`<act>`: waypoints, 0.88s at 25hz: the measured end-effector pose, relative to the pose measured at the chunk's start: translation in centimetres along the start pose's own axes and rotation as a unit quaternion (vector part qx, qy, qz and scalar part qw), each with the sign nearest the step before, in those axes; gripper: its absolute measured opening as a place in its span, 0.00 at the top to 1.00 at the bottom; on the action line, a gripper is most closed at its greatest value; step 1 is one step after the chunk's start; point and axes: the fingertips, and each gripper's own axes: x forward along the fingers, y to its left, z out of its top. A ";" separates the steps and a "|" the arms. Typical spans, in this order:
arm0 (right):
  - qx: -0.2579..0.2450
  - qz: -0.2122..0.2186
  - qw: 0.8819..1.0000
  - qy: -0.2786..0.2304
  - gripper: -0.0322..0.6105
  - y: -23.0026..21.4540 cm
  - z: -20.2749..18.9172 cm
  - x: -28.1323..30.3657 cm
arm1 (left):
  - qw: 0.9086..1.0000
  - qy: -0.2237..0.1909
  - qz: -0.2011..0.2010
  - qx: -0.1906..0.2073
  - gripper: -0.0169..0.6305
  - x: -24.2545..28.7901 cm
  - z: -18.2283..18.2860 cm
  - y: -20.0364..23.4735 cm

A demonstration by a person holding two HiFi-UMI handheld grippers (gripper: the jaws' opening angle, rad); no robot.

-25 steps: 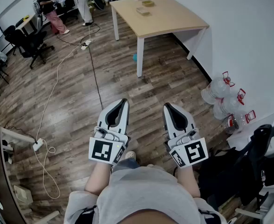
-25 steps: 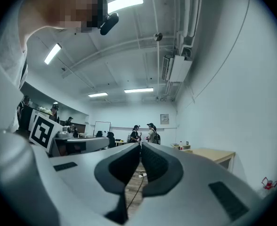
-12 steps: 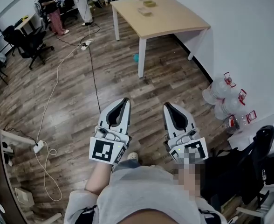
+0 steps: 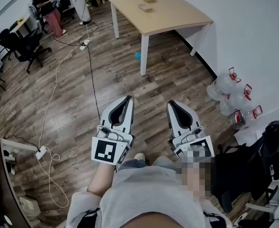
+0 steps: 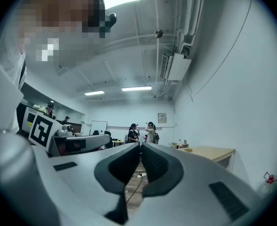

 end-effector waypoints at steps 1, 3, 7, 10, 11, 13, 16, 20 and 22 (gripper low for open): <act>0.006 -0.005 1.000 -0.002 0.93 -0.2 -0.2 -0.1 | 1.000 0.000 -0.002 -0.002 0.95 0.0 -0.3 0.1; 0.014 -0.014 1.000 -0.003 0.93 -0.6 -0.4 -0.3 | 1.000 0.002 -0.005 -0.010 0.95 0.1 -0.8 0.3; 0.011 -0.021 1.000 0.000 0.93 -1.2 -0.2 -0.2 | 1.000 0.005 -0.013 -0.023 0.95 0.8 -1.2 0.6; 0.020 -0.020 1.000 -0.003 0.93 -2.0 -0.3 0.6 | 1.000 0.007 -0.013 -0.021 0.95 1.6 -1.5 0.9; 0.022 -0.017 1.000 -0.004 0.93 -2.4 -0.3 1.1 | 1.000 0.008 -0.011 -0.020 0.95 1.9 -1.6 1.1; 0.024 -0.009 1.000 -0.006 0.93 -3.1 -0.5 2.1 | 1.000 0.010 -0.004 -0.021 0.95 2.7 -2.0 1.7; 0.024 0.005 1.000 -0.007 0.93 -4.4 -0.6 3.8 | 1.000 0.009 0.008 -0.024 0.95 4.4 -2.3 2.6; 0.028 0.019 0.999 -0.009 0.93 -6.9 -0.6 6.4 | 1.000 0.010 0.018 -0.021 0.95 7.7 -2.6 3.6; 0.025 0.023 0.999 -0.011 0.93 -8.4 -0.5 7.6 | 1.000 0.008 0.021 -0.020 0.95 9.6 -2.7 4.1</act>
